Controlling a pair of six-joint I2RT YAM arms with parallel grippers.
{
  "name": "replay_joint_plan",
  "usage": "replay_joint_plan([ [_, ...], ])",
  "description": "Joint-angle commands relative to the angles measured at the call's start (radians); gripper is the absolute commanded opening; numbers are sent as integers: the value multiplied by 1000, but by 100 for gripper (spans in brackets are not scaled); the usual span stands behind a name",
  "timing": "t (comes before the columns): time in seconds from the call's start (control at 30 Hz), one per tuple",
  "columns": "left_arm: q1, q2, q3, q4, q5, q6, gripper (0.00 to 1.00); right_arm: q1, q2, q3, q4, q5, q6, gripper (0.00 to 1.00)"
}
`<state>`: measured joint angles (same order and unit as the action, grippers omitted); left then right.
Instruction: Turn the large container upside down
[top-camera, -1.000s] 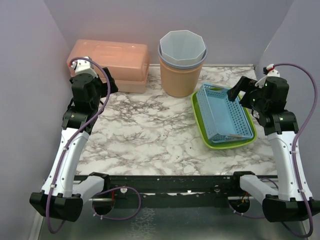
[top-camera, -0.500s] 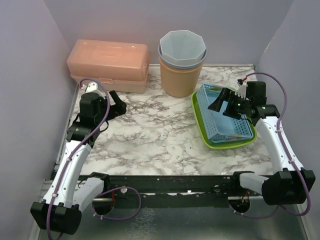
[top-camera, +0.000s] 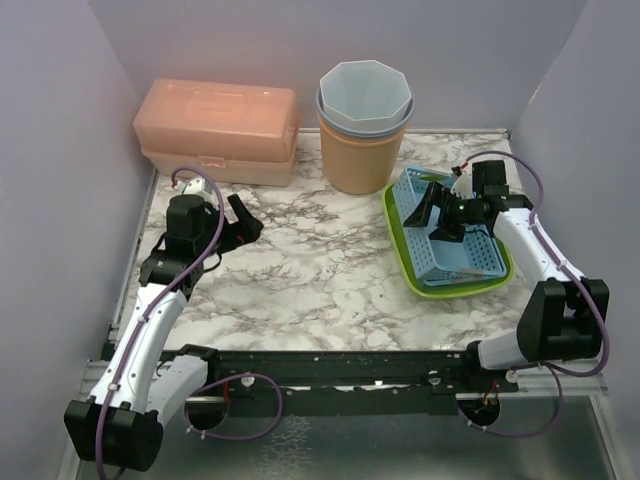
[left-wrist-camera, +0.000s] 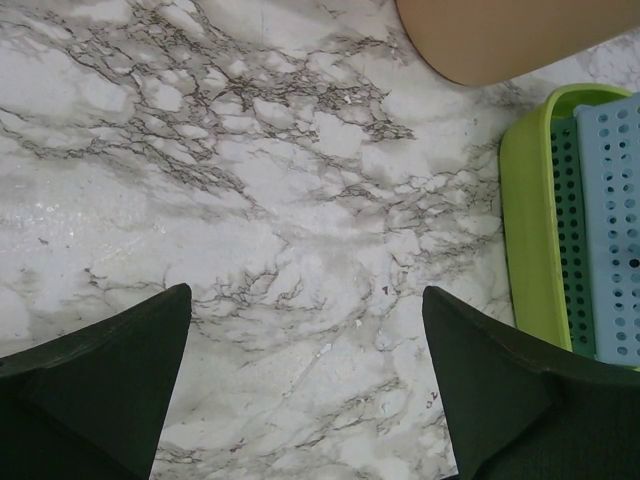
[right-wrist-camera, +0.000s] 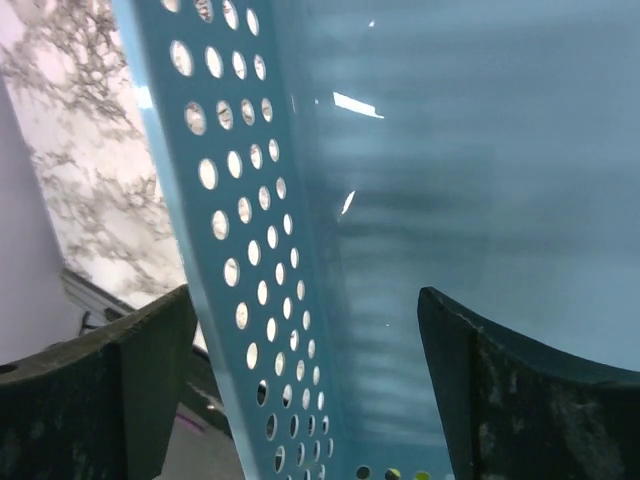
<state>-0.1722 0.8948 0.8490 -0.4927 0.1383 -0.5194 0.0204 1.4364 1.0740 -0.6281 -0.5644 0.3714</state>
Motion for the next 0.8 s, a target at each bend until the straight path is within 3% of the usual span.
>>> replay_joint_plan([
  [0.0,2,5,-15,28,25,-5,99,25,-6,76,-45,88,-76,83],
  [0.07,2,9,-16,31,22,-6,99,40,-10,85,-56,110,-79,69],
  [0.2,2,15,-16,32,21,-7,99,88,-32,84,-55,190,-68,59],
  [0.27,2,15,-15,33,19,-10,99,110,-38,87,-60,236,-62,41],
  [0.37,1,15,-16,32,21,-10,99,138,-55,101,-67,314,-63,7],
  [0.77,2,16,-16,31,21,-22,99,311,-88,220,-125,741,-123,1],
])
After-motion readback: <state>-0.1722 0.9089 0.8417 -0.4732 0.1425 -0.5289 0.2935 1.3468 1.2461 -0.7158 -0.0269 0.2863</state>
